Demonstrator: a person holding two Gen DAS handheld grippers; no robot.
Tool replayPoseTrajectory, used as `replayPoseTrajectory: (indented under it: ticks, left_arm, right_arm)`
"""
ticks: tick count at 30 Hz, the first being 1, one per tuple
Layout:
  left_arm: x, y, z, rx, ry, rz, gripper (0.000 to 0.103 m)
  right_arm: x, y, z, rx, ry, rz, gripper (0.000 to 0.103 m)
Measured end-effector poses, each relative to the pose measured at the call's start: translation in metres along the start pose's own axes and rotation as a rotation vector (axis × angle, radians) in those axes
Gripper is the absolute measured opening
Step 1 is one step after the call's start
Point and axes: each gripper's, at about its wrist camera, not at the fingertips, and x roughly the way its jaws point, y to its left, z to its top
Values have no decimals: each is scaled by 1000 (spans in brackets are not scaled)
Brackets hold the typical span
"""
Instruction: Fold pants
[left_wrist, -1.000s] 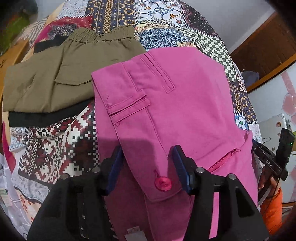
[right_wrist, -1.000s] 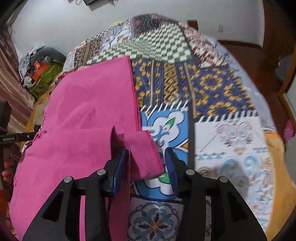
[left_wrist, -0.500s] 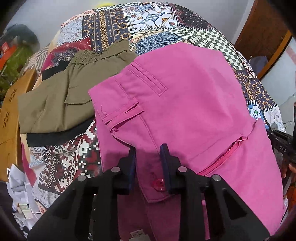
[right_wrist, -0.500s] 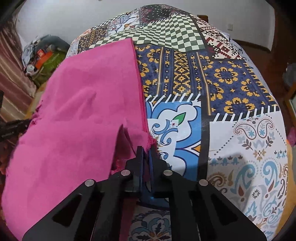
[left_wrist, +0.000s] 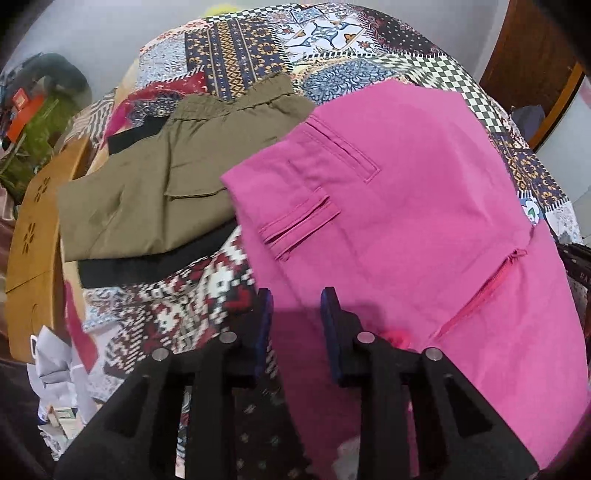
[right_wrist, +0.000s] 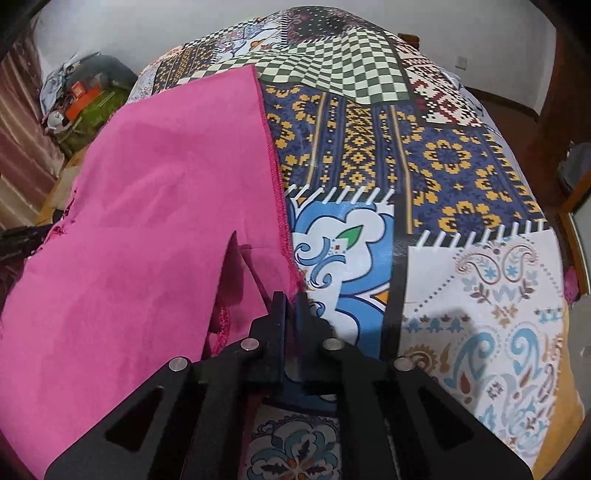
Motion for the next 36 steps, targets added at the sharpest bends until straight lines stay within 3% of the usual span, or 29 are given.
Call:
replayPoseTrajectory:
  ticks: [7,11,18,24,27,29,36]
  left_arm:
    - [-38,33,5,-74,-77,-27,54]
    - [-47,45,19,-90,-123,-5,76]
    - [-24,48,45,-82,-117,7,77]
    - [9,47,59,-52,-80,2,76]
    - [26,48,64,-59,-45,-23,67]
    - [38,50,66,-69,-16,-54,60]
    - [56,54,68,-91,-3,-163,57]
  right_arm:
    - [-36,-9,3,0,-20,-43,10]
    - [-63,-5,16,6,-100,-33,22]
    - [-74,21,60,-9,-217,6,47]
    - [-42,38,89,-41,-209,32,49]
    - [-24,43,97,-58,-176,35,49]
    - [-10,45,106,-66,-154,41,49]
    - [33,39,132,-42,-124,45,49]
